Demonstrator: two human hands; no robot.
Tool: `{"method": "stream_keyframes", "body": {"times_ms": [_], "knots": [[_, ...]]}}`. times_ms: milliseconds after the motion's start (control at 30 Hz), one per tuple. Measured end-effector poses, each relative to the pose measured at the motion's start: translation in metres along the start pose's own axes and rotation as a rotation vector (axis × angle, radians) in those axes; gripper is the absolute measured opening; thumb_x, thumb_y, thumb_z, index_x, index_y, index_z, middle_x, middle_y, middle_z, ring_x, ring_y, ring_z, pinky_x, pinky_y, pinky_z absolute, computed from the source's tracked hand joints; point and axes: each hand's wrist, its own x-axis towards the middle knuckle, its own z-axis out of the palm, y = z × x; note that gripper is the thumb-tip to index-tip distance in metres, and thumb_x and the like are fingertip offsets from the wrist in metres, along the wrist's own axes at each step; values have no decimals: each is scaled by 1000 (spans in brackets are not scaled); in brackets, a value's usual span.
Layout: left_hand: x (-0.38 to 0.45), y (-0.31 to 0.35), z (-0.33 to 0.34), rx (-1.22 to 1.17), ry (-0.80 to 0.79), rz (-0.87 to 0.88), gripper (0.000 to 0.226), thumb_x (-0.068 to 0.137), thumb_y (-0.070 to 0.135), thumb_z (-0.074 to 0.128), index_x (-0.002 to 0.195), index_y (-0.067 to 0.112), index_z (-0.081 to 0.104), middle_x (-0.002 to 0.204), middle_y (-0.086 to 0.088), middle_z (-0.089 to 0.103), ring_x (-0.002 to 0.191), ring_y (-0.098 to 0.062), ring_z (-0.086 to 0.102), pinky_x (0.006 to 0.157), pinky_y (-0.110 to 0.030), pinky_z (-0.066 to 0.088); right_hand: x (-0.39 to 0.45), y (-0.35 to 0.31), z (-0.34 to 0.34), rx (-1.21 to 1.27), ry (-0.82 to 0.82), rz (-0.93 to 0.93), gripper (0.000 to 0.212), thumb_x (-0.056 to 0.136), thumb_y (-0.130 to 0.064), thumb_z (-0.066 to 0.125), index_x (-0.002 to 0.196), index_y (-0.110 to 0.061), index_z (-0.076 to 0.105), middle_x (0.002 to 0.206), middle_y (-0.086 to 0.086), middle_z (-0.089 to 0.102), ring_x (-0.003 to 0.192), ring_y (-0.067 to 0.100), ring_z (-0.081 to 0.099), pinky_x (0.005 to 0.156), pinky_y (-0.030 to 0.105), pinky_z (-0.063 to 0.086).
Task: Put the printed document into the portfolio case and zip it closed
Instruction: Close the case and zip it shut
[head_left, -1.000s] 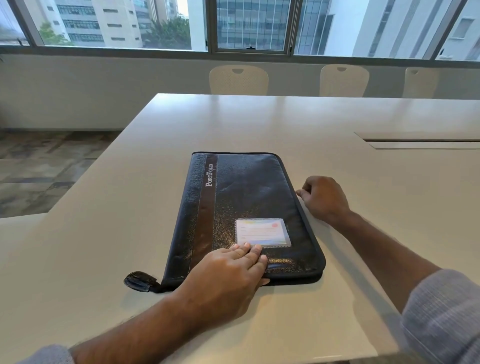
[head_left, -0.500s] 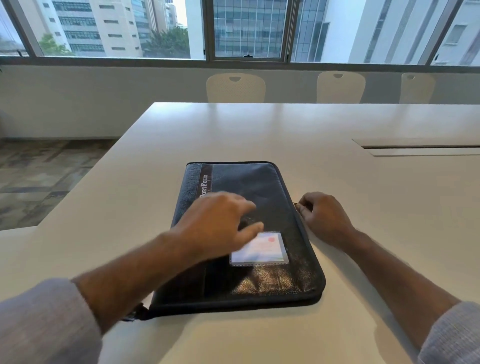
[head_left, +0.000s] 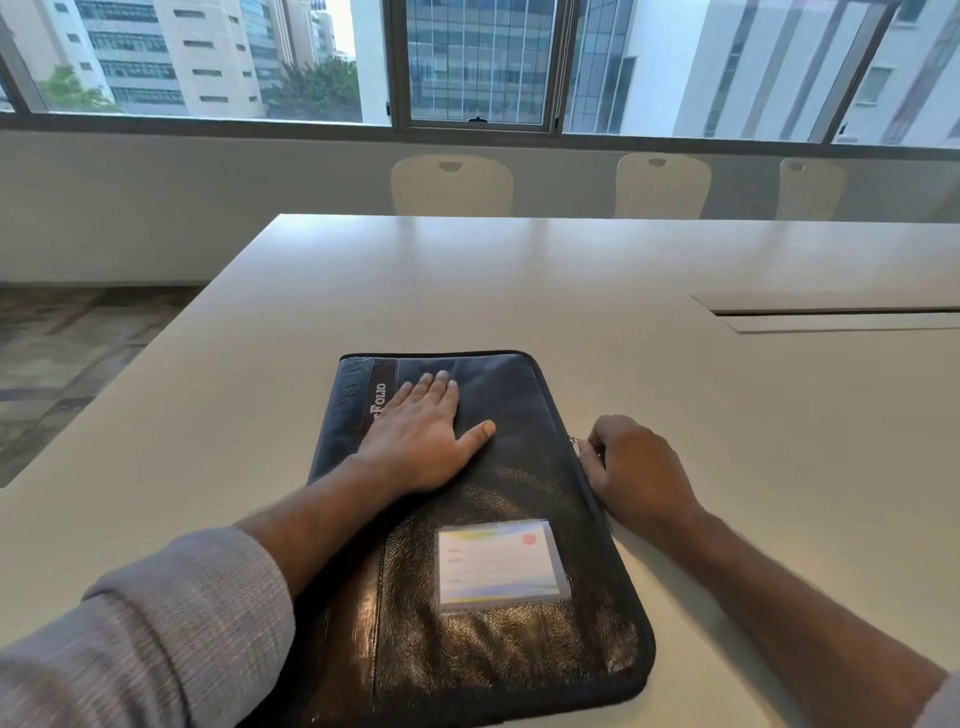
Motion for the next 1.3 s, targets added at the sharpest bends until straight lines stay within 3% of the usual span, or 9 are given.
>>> {"method": "stream_keyframes", "body": {"times_ms": [533, 833, 1133, 1300], "knots": [[-3, 0, 2, 15, -15, 32, 91, 88, 74, 5, 156, 15, -1, 164, -2, -9, 150, -14, -11, 121, -33, -7, 93, 12, 28, 33, -4, 17, 23, 90, -23, 61, 70, -15, 52, 72, 7, 59, 64, 25, 51, 60, 29, 35], [-5, -1, 3, 18, -23, 62, 94, 85, 77, 3, 155, 15, -4, 164, -2, -13, 149, -13, -14, 121, -33, -7, 138, 9, 39, -6, -14, -10, 15, 87, -22, 66, 79, -10, 63, 84, 9, 68, 74, 28, 60, 63, 30, 43], [-5, -1, 3, 5, -23, 86, 95, 85, 77, 5, 155, 14, -3, 164, -4, -11, 149, -14, -14, 120, -32, -7, 173, 18, 57, 91, -171, -124, 11, 86, -15, 63, 77, -20, 59, 69, -5, 56, 67, 20, 52, 57, 26, 34], [-5, -1, 4, -1, -8, 100, 94, 86, 76, 8, 155, 14, -2, 164, -4, -11, 149, -14, -13, 120, -32, -7, 202, 20, 49, 107, -330, -243, 8, 84, -14, 69, 77, -14, 65, 60, -11, 51, 56, 8, 43, 52, 21, 34]]}}
